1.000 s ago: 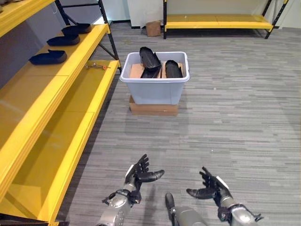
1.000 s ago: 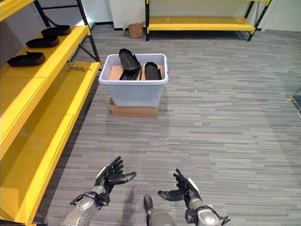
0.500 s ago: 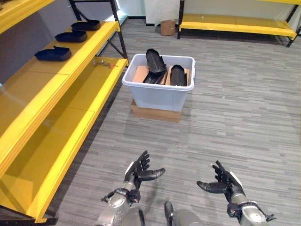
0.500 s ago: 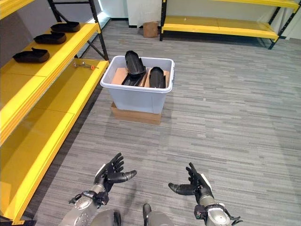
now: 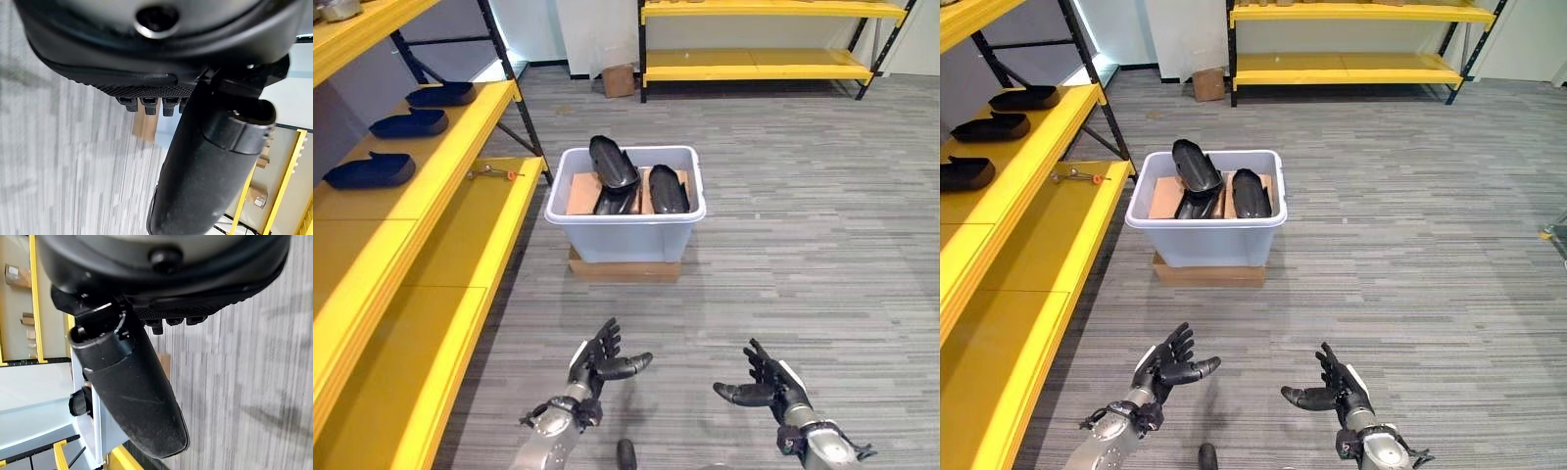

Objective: Move parts from the plastic box to the shelf.

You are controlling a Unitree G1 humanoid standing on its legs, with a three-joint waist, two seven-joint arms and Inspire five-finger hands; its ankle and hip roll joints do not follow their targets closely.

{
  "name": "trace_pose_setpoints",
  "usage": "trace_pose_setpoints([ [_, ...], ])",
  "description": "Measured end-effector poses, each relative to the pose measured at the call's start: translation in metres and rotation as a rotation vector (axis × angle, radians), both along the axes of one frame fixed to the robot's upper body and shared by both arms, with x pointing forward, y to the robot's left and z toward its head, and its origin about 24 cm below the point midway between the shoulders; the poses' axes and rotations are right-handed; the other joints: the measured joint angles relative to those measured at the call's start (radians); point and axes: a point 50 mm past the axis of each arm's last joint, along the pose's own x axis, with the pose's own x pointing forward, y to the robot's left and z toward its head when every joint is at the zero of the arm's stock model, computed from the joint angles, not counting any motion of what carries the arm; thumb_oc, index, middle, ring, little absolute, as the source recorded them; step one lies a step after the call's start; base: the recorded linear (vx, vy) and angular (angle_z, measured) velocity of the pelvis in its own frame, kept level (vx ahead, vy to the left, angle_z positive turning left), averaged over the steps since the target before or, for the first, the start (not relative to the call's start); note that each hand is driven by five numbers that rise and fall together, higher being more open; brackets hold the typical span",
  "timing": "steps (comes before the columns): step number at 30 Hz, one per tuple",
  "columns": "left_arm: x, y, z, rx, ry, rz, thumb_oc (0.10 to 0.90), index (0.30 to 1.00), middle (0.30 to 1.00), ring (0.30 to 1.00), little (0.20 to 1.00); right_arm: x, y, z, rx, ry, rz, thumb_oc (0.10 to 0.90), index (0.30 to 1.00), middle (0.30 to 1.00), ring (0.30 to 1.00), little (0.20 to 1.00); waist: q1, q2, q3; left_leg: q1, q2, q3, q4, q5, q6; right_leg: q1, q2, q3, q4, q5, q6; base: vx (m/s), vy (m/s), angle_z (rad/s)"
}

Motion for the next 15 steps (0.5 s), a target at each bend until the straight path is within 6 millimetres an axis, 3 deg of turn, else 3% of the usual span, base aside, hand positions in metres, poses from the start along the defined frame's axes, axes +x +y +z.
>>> trace_pose_setpoints([
  [2,-0.001,0.008,0.0,0.031,0.004,-0.002,0.9,1.0,1.0,1.0,1.0,0.001,0.004,0.0,0.014,-0.003,0.007,0.9,1.0,1.0,1.0,1.0,0.009,-0.008,0.006,0.027,-0.03,0.002,0.001,-0.024,0.03,-0.168,-0.014,0.002,0.338,0.03,0.01,0.14,0.082,0.05],
  [4,-0.004,0.012,-0.002,0.041,0.014,0.007,0.9,1.0,1.0,1.0,1.0,-0.004,0.004,-0.002,0.016,0.007,0.005,0.9,1.0,1.0,1.0,1.0,0.012,-0.009,0.007,0.052,-0.046,0.004,0.009,-0.044,0.054,-0.213,-0.053,0.011,0.377,0.026,0.01,0.24,0.091,0.07],
  [5,-0.005,0.012,-0.002,0.044,0.015,0.01,0.9,1.0,1.0,1.0,1.0,-0.003,0.005,-0.002,0.019,0.006,0.007,0.9,1.0,1.0,1.0,1.0,0.016,-0.009,0.012,0.061,-0.05,0.0,0.01,-0.087,0.082,-0.25,-0.06,-0.001,0.383,0.027,0.004,0.19,0.049,-0.31],
  [6,-0.007,0.015,-0.003,0.051,0.022,0.02,0.9,1.0,1.0,1.0,1.0,-0.001,0.009,-0.002,0.028,0.001,0.014,0.9,1.0,1.0,1.0,1.0,0.021,-0.01,0.022,0.066,-0.049,0.016,0.005,-0.091,0.086,-0.306,-0.068,-0.026,0.372,0.024,-0.001,0.16,-0.007,-0.49],
  [7,-0.008,0.021,-0.003,0.069,0.029,0.029,0.9,1.0,1.0,1.0,1.0,0.005,0.012,0.001,0.035,-0.017,0.024,0.9,1.0,1.0,1.0,1.0,0.015,-0.002,0.034,0.069,-0.037,0.03,0.004,-0.09,0.077,-0.337,-0.056,-0.045,0.296,0.024,0.001,0.28,-0.046,-0.49],
  [8,-0.008,0.023,-0.004,0.075,0.036,0.023,0.9,1.0,1.0,1.0,1.0,0.005,0.016,0.001,0.043,-0.02,0.032,0.9,1.0,1.0,1.0,1.0,0.005,-0.002,0.039,0.072,-0.032,0.032,0.003,-0.093,0.043,-0.366,-0.041,-0.067,0.218,0.035,-0.002,0.28,-0.044,-0.22],
  [9,-0.008,0.025,-0.004,0.081,0.036,0.026,0.9,1.0,1.0,1.0,1.0,0.004,0.018,0.0,0.047,-0.015,0.039,0.9,1.0,1.0,1.0,1.0,-0.01,-0.014,0.047,0.079,-0.036,0.035,0.004,-0.106,0.035,-0.395,-0.037,-0.086,0.161,0.056,-0.01,0.29,-0.063,-0.07],
  [10,-0.009,0.025,-0.005,0.077,0.043,0.032,0.9,1.0,1.0,1.0,1.0,-0.001,0.02,-0.003,0.052,0.003,0.041,0.9,1.0,1.0,1.0,1.0,-0.015,-0.031,0.051,0.095,-0.039,0.054,0.002,-0.116,0.015,-0.408,-0.042,-0.167,0.015,0.106,-0.003,0.2,-0.067,-0.04],
  [12,-0.011,0.022,-0.006,0.065,0.046,0.031,0.9,1.0,1.0,1.0,1.0,-0.005,0.019,-0.006,0.05,0.018,0.035,0.9,1.0,1.0,1.0,1.0,-0.015,-0.04,0.051,0.121,-0.044,0.057,0.001,-0.132,0.013,-0.4,-0.05,-0.248,-0.16,0.181,-0.002,0.31,-0.115,-0.1],
  [13,-0.012,0.02,-0.008,0.056,0.054,0.036,0.9,1.0,1.0,1.0,1.0,-0.004,0.019,-0.005,0.051,0.016,0.038,0.9,1.0,1.0,1.0,1.0,-0.015,-0.041,0.05,0.135,-0.044,0.054,0.009,-0.175,-0.002,-0.363,-0.047,-0.31,-0.338,0.244,0.006,0.43,-0.175,0.03],
  [15,-0.013,0.015,-0.009,0.038,0.058,0.035,0.9,1.0,1.0,1.0,1.0,-0.005,0.018,-0.005,0.047,0.019,0.035,0.9,1.0,1.0,1.0,1.0,-0.039,-0.032,0.05,0.177,-0.039,0.024,0.0,-0.196,-0.022,-0.304,-0.046,-0.293,-0.406,0.334,-0.008,0.44,-0.198,0.25],
])
